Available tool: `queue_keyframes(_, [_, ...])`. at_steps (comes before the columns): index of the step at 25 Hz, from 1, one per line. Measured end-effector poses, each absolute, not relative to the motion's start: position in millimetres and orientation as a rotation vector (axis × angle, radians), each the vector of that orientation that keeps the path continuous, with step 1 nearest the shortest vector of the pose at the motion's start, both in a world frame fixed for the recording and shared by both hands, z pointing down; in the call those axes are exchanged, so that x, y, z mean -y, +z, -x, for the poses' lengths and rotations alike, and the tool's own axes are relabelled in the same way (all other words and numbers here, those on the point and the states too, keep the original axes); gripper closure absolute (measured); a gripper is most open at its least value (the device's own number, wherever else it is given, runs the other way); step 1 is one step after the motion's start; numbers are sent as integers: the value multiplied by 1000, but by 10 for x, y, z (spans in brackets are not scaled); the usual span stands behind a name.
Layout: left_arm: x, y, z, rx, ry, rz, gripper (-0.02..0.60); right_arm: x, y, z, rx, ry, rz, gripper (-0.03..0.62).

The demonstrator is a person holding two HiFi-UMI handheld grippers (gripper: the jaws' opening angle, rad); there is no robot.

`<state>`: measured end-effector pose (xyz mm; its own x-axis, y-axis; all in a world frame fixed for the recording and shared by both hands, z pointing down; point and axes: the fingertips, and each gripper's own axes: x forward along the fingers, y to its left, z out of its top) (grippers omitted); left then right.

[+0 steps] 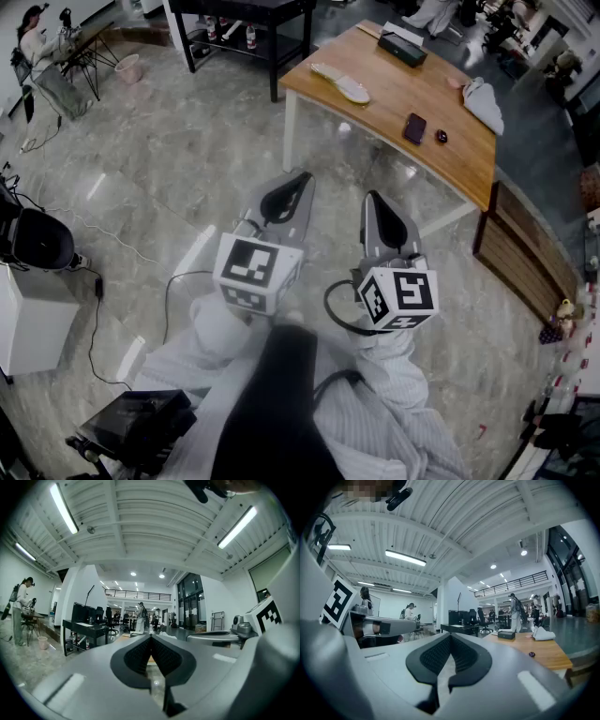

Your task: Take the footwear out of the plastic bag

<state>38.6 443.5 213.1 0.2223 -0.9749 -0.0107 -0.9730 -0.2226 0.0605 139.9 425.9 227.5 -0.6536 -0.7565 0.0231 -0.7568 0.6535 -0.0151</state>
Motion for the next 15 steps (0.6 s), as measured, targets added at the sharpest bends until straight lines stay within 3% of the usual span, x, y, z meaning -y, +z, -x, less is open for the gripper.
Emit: queue_keyframes(15, [-4298,2149,-350,1939,-64,-2412,580,-4139,2353,-1372,2848,79,-1321,580])
